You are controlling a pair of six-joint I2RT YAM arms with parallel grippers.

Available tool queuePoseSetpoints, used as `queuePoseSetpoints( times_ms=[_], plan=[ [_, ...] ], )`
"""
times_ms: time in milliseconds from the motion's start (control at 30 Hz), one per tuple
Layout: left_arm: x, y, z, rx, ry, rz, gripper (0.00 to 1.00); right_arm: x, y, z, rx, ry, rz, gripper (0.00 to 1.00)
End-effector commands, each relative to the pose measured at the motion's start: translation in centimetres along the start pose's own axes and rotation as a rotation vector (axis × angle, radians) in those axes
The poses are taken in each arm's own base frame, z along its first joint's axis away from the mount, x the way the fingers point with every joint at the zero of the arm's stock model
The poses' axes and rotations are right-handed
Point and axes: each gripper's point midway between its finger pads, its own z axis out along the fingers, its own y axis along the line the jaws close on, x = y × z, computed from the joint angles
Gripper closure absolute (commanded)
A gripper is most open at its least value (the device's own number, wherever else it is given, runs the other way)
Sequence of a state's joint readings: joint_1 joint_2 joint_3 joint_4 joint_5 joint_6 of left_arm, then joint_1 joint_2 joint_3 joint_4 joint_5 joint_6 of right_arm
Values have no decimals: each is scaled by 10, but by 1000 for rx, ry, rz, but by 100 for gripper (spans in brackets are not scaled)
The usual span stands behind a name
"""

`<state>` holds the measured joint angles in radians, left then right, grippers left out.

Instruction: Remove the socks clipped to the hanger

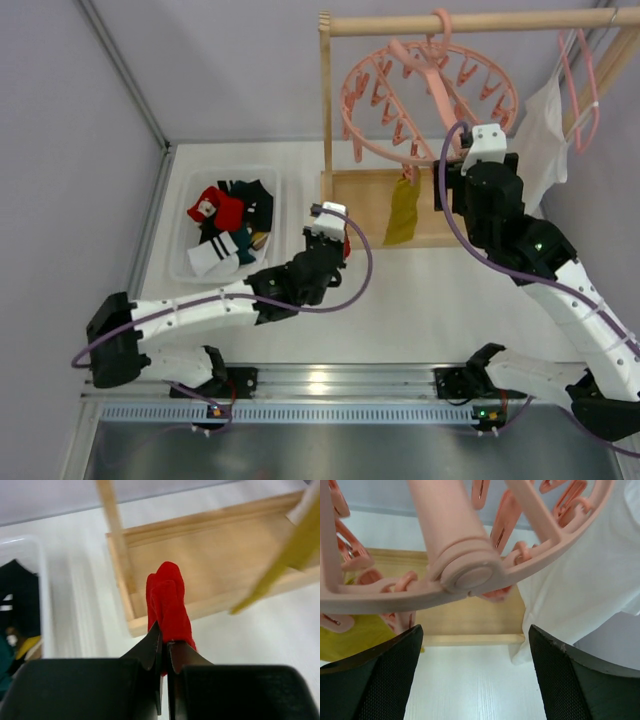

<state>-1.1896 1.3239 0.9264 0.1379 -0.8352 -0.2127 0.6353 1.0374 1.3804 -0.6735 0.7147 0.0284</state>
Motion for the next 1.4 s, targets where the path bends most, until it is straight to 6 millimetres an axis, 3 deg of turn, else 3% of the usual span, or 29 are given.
queuePoseSetpoints(
  times_ms=[0,167,233,267,300,333,367,433,467,600,633,667,733,800,867,900,1067,1200,1233,1367],
  plan=[
    [3,52,-10,-121,63,-72,100,2,7,-1,-53,-11,70,17],
    [-17,105,-12,-220,91,-169,100,14,2,-12,-74,-32,119,5],
    [-21,135,-5,-270,137,-211,100,22,2,-13,-78,-28,126,2],
    [-32,163,1,-335,131,-247,100,23,-2,-16,-74,-34,133,1],
    [-23,172,4,-339,190,-247,100,28,-2,-17,-74,-26,131,0],
    [-25,183,6,-360,200,-261,100,29,-4,-18,-71,-26,134,0],
    [-34,209,9,-417,190,-295,100,29,-9,-22,-61,-37,142,1],
    [-31,229,12,-449,223,-316,100,34,-13,-23,-51,-35,140,1],
    [-36,250,11,-491,213,-337,100,35,-17,-26,-44,-41,146,1],
    [-25,279,22,-551,284,-314,100,41,-26,-31,-28,-39,147,1],
    [-21,280,22,-554,295,-303,100,41,-27,-32,-23,-41,146,1],
    [-16,281,22,-563,305,-297,91,42,-31,-33,-13,-42,147,0],
    [-9,282,22,-573,320,-294,85,43,-33,-34,-5,-41,142,1],
    [-4,286,21,-594,331,-286,57,43,-35,-34,-4,-37,142,1],
    [-4,287,18,-606,325,-285,9,43,-34,-35,-11,-35,144,1],
    [-8,289,14,-616,310,-285,1,45,-34,-35,-9,-28,142,1],
    [-26,284,8,-584,256,-322,2,48,-35,-40,-25,-28,160,0],
    [-43,230,25,-284,228,-402,1,48,-29,-47,-81,-45,200,1],
    [-55,208,33,-161,195,-398,1,48,-26,-49,-105,-46,204,1],
    [-72,117,33,261,102,-333,1,47,-16,-61,-198,-61,225,1]
  ],
)
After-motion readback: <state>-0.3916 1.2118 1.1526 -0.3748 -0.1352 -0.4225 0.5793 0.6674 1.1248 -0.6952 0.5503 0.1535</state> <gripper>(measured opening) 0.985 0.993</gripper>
